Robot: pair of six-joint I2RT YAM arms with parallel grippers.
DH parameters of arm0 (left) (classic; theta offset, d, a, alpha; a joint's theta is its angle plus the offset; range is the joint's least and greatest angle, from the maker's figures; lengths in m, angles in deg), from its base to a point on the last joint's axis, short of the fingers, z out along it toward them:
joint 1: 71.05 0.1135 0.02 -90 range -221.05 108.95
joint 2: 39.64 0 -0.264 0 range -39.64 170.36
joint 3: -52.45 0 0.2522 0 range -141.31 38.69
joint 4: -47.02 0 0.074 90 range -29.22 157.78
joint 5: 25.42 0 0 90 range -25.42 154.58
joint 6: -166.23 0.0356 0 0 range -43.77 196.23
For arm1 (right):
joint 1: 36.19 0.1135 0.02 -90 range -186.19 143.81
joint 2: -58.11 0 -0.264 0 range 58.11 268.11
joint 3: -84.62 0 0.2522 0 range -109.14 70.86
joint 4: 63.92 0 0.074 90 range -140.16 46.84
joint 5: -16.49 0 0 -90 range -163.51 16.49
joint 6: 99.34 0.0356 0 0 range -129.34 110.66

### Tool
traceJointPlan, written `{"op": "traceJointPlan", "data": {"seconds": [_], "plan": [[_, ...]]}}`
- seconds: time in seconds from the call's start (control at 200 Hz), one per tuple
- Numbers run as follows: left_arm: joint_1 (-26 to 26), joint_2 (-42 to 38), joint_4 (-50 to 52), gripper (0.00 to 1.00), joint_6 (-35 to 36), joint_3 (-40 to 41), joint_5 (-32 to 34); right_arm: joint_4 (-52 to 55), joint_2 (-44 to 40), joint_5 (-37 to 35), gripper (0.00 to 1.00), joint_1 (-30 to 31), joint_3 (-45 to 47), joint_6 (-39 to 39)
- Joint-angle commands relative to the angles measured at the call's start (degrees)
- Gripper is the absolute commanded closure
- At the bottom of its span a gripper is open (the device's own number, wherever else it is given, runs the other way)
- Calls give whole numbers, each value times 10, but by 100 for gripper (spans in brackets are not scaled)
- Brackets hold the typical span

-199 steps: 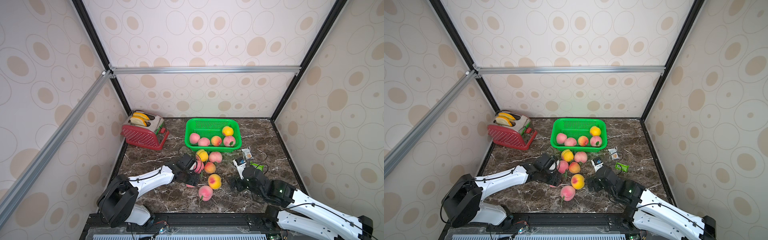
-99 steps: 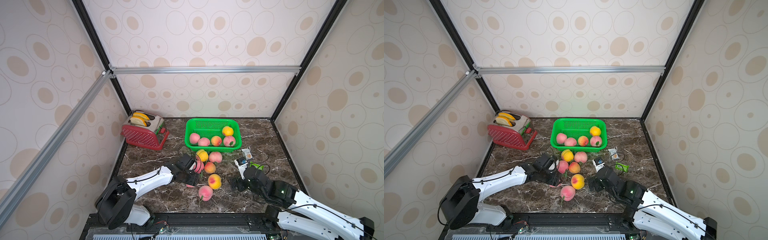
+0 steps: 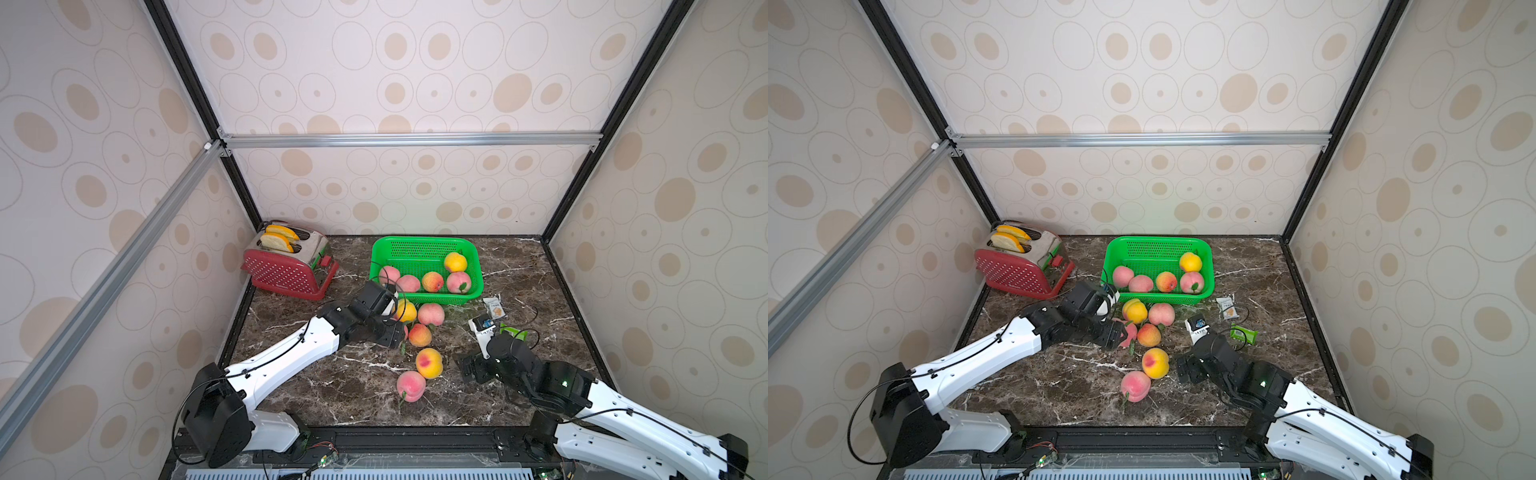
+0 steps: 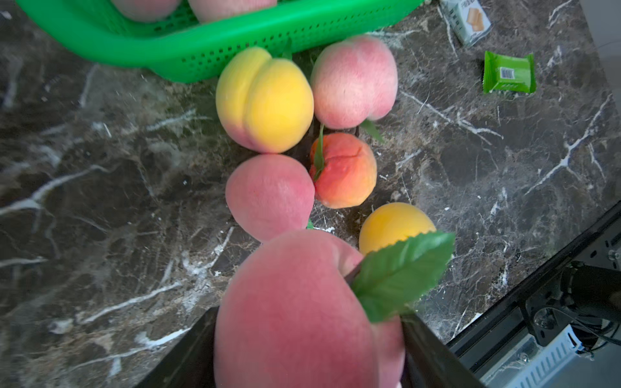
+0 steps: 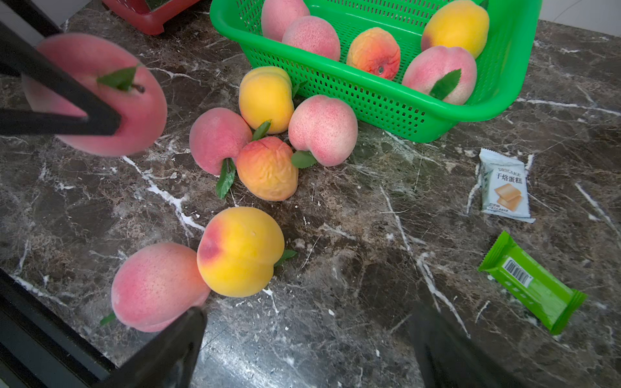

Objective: Put the peaches into the basket
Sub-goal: Pick up the peach from the center of the board, then place the peach in the basket.

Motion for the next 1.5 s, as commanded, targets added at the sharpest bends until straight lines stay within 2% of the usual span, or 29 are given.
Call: {"op": "traceJointPlan", "data": {"seconds": [0.0, 0.235, 0.376, 0.456, 0.581, 0.761, 1.147, 1.497], "plan": [[6, 44, 38, 28, 52, -84, 42, -3, -6, 3, 1, 4, 12, 6], [56, 180, 62, 27, 85, -289, 17, 11, -17, -6, 1, 4, 7, 0], [70, 281, 86, 26, 110, -420, 32, 10, -23, -20, 0, 4, 9, -12], [80, 342, 90, 26, 110, -487, 47, 0, -17, -21, 0, 3, 14, -18], [93, 431, 95, 26, 106, -590, 36, -7, 4, -13, 0, 2, 5, -28], [109, 548, 152, 26, 125, -748, 36, -17, 23, -5, 0, -4, 4, -43], [154, 608, 122, 23, 124, -763, 10, -35, 20, 26, 0, -39, 31, -34], [159, 635, 98, 20, 154, -762, 31, -46, 40, 38, 0, -50, 31, -36]]}}
